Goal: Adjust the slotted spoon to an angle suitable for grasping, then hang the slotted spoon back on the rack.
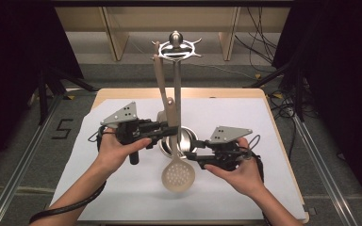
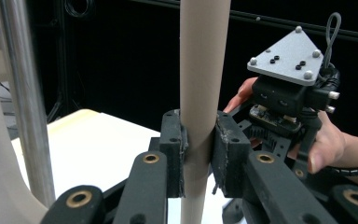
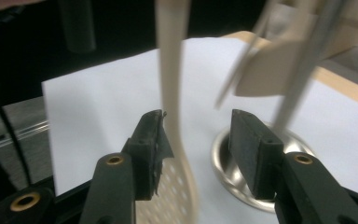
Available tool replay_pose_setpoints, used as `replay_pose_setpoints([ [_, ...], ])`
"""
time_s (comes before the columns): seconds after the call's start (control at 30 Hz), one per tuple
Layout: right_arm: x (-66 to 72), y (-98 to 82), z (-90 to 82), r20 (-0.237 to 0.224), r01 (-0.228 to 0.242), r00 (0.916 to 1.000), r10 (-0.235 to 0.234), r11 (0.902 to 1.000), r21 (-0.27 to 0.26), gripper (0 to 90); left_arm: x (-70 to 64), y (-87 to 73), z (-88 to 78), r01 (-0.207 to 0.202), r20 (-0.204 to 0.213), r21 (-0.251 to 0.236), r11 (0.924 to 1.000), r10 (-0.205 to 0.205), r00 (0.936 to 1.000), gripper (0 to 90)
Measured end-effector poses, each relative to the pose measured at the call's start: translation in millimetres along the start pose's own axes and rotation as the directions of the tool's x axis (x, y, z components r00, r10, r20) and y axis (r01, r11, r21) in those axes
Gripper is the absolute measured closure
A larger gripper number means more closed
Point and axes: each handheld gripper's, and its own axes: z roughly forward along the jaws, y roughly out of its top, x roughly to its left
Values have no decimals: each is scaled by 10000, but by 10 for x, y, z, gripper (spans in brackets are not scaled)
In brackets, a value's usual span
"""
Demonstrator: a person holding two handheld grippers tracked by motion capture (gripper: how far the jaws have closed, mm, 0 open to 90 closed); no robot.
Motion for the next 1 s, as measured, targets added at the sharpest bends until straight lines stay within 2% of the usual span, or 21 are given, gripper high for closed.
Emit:
replay_pose_setpoints([
  [0.1,-141,-84,-126,585,-126,9982,138,9997,-214,549,40,39,12,-73,-25,-3,10000,73,10000,752],
  [0.13,-182,-121,-157,784,-333,9963,361,9988,-358,549,51,49,13,-39,-67,-6,10000,39,10000,752],
  [0.2,-234,-194,-224,1040,-1102,9880,1137,9931,-394,550,75,71,11,-13,-120,-11,10000,13,9999,752],
  [0.23,-277,-227,-251,1282,-994,9862,1047,9939,-468,551,81,82,12,24,-155,-49,10000,-24,9999,752],
  [0.27,-302,-260,-260,1381,-1130,9831,1201,9919,-584,552,87,97,11,-6,-189,-51,10000,5,9998,752],
  [0.33,-358,-304,-292,1615,-1215,9788,1259,9919,-369,555,90,125,9,-41,-204,-68,10000,39,9998,752],
  [0.4,-388,-336,-302,2071,-1444,9674,1456,9893,-207,557,88,152,10,-54,-217,-57,10000,53,9998,752],
  [0.43,-400,-349,-294,2108,-1614,9643,1603,9868,-119,558,88,165,12,-99,-221,-59,9999,98,9997,752],
  [0.53,-469,-396,-246,2621,-1625,9515,1614,9866,-178,564,83,199,18,-116,-279,-65,9999,114,9995,752],
  [0.57,-483,-406,-239,2671,-1722,9488,1686,9850,-98,566,83,208,21,-81,-305,-88,9999,78,9995,752],
  [0.6,-524,-417,-241,2763,-1437,9510,1391,9896,-36,566,88,219,24,-100,-335,-80,9999,97,9994,752],
  [0.63,-540,-430,-238,2793,-1500,9496,1423,9887,65,566,91,230,28,-98,-381,-80,9999,94,9992,752],
  [0.67,-530,-442,-221,2757,-1924,9435,1836,9813,51,566,100,244,34,-119,-420,-87,9999,115,9991,752],
  [0.73,-587,-475,-218,2819,-1685,9464,1578,9856,138,566,114,273,55,-65,-563,-94,9999,59,9984,752],
  [0.77,-585,-483,-222,2663,-2103,9437,1964,9773,245,566,121,289,68,-65,-629,-55,10000,62,9980,752],
  [0.9,-617,-503,-265,2838,-1957,9426,1759,9798,425,567,134,348,128,-109,-686,71,9999,114,9976,752],
  [0.93,-588,-499,-263,2782,-2393,9348,2206,9703,346,567,136,362,139,-91,-686,76,9999,96,9976,752],
  [0.97,-591,-503,-253,2723,-2392,9354,2255,9708,177,568,138,376,151,-71,-661,65,10000,76,9978,752],
  [1.0,-613,-497,-280,2948,-2028,9379,1828,9785,383,568,144,393,158,-108,-627,86,9999,114,9980,752],
])
